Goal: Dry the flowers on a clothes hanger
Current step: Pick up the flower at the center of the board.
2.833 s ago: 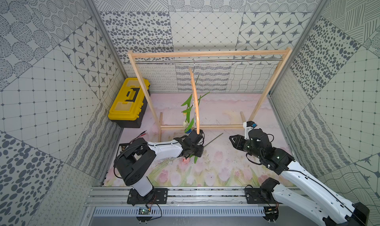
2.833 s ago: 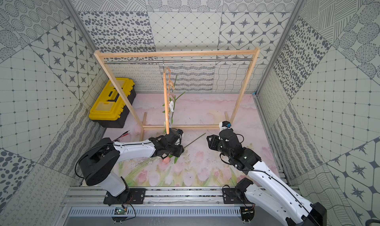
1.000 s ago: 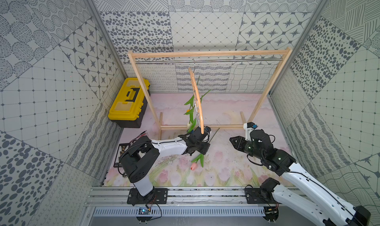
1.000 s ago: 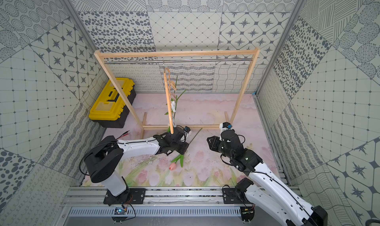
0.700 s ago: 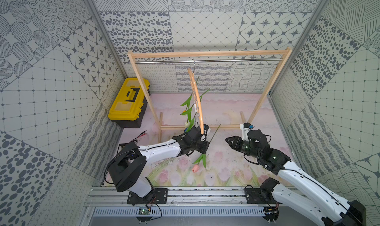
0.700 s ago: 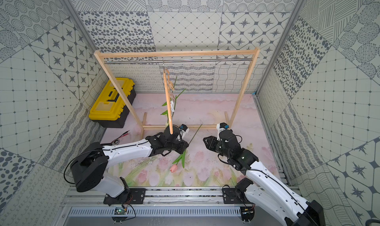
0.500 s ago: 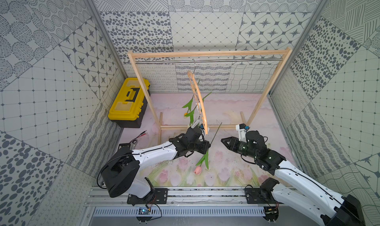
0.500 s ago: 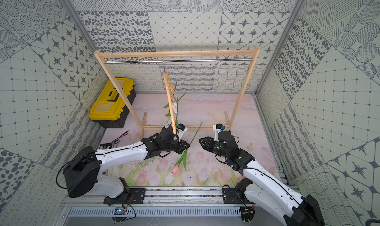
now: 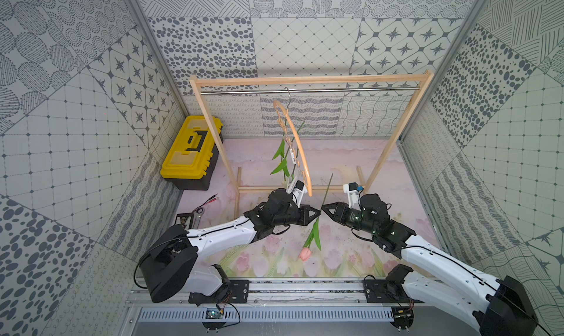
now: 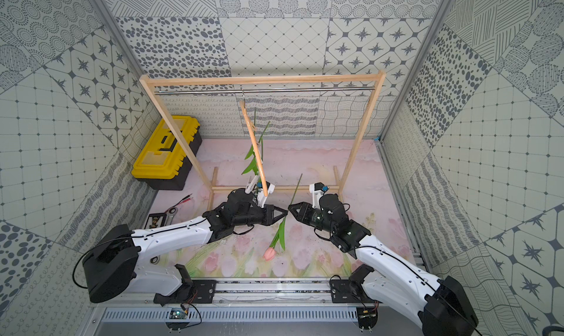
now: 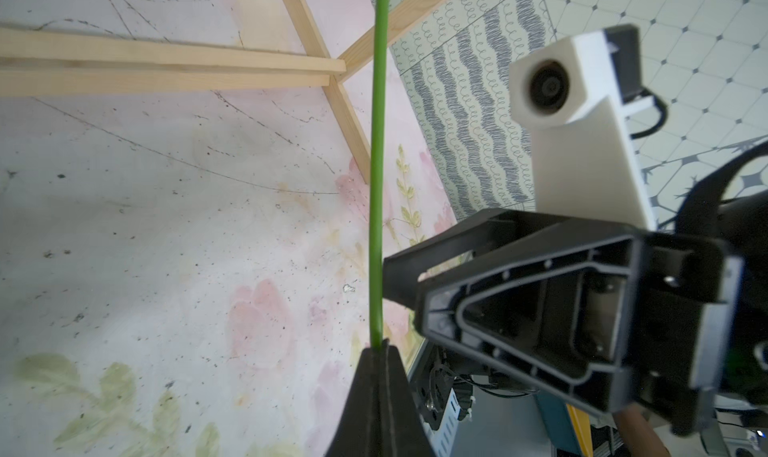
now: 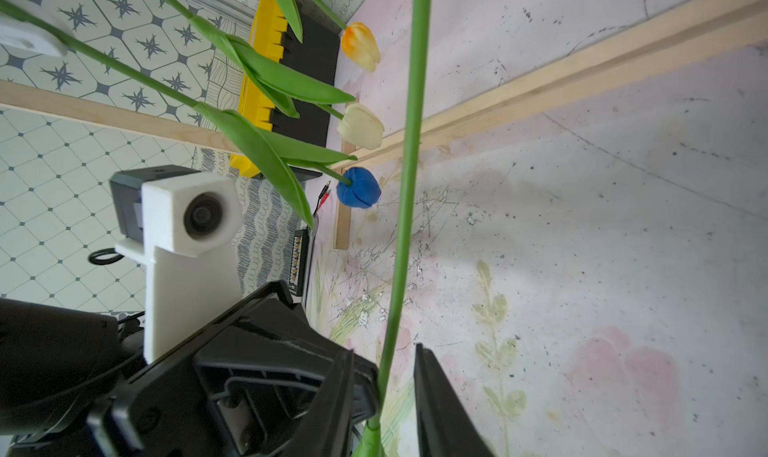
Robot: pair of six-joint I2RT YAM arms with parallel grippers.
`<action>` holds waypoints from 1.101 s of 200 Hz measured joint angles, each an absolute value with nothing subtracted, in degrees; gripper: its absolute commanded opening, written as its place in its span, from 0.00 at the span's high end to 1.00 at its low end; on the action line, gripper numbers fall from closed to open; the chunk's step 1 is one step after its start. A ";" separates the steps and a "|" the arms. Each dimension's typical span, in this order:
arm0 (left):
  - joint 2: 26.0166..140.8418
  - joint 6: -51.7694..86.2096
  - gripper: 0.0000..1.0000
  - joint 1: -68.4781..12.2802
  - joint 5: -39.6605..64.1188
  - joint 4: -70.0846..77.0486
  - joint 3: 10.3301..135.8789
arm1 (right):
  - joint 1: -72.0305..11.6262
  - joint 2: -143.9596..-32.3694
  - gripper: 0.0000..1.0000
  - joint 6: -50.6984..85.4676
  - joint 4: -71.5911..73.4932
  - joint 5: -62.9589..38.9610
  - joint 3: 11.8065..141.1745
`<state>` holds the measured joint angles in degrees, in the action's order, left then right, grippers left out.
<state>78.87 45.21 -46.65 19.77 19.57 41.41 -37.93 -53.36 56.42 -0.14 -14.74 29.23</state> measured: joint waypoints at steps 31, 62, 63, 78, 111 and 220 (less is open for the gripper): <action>77.93 47.79 1.00 -46.65 20.62 22.26 40.75 | -38.13 -53.84 0.83 57.25 1.98 -15.31 29.23; 77.80 49.28 1.00 -46.65 20.73 23.16 40.66 | -38.20 -54.02 0.84 57.49 3.62 -15.66 29.23; 77.80 49.30 1.00 -46.65 20.75 23.18 40.66 | -38.20 -54.02 0.84 57.47 3.66 -15.64 29.23; 77.80 49.69 1.00 -46.65 20.84 23.42 40.64 | -38.20 -54.02 0.87 57.56 3.92 -15.75 29.23; 77.80 49.91 1.00 -46.65 20.73 23.75 40.64 | -38.17 -54.37 0.97 57.95 5.15 -16.10 29.23; 66.98 41.21 0.37 -46.68 16.82 13.56 41.39 | -33.06 -49.93 1.00 51.37 -3.90 -15.84 32.51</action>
<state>66.98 41.21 -46.68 16.82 13.56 41.39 -33.06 -49.93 51.37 -3.90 -15.84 32.51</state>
